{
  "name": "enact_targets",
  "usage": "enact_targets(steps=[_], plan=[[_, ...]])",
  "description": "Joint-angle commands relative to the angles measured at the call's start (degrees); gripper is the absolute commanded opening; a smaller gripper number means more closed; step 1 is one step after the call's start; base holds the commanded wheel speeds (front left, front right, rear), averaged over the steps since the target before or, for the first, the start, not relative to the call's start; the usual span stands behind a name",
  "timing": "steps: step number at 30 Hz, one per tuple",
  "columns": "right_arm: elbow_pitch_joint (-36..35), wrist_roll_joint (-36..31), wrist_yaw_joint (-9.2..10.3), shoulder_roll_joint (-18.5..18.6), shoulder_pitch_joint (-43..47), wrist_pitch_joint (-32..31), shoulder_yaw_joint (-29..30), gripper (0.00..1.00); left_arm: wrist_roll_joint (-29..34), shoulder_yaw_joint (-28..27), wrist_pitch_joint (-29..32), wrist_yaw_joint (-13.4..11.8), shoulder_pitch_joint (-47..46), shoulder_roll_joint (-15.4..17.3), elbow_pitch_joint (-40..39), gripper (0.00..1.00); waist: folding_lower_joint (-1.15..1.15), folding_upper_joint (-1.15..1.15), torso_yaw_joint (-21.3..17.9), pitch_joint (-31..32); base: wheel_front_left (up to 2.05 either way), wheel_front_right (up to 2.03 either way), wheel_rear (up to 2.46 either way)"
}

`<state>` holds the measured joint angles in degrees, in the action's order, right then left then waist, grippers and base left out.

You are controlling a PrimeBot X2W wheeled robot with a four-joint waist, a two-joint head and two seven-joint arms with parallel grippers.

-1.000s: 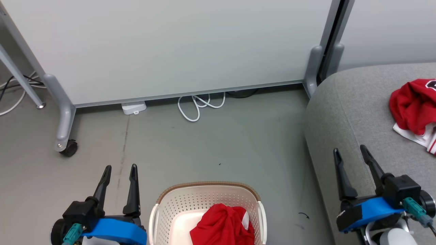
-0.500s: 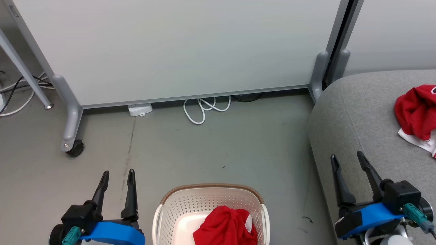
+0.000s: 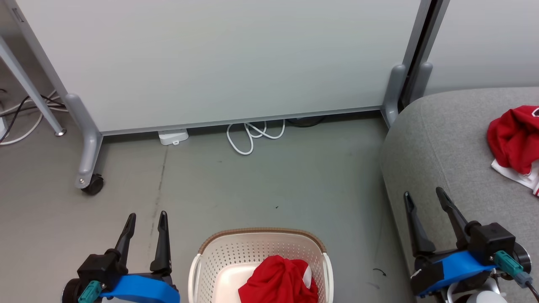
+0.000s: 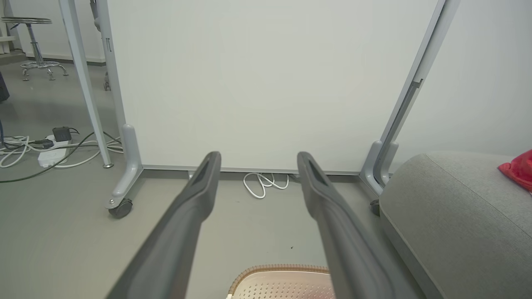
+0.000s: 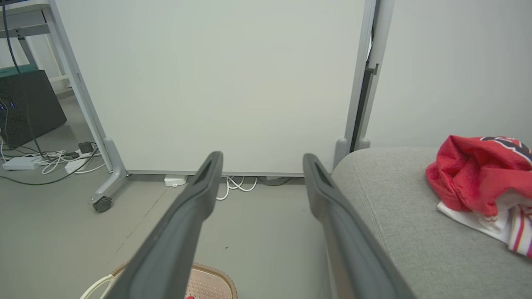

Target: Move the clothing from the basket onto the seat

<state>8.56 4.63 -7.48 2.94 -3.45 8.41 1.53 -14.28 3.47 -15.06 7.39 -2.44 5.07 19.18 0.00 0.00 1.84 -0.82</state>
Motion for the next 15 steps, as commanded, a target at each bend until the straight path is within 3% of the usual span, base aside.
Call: enact_targets(steps=[1,9,15], plan=[[-0.3,0.2,-0.03,-0.1,0.8,0.0,-0.2,1.00,0.1,0.0,-0.2,0.1,-0.3,0.3,0.0,1.00,0.00,0.00,-0.1,-0.2,0.00,0.00,0.00],[-0.9,0.3,-0.03,-0.1,-1.1,0.1,-1.5,1.00,0.3,0.8,-0.2,0.1,-1.9,0.3,1.0,1.00,0.00,0.00,-2.4,-3.5,0.00,0.00,0.00],[-2.7,-0.4,-0.03,-0.1,-3.4,-0.1,-1.9,1.00,0.4,3.3,-0.2,0.1,-5.1,-0.2,4.1,1.00,0.00,0.00,-5.9,-9.3,0.00,0.00,0.00]])
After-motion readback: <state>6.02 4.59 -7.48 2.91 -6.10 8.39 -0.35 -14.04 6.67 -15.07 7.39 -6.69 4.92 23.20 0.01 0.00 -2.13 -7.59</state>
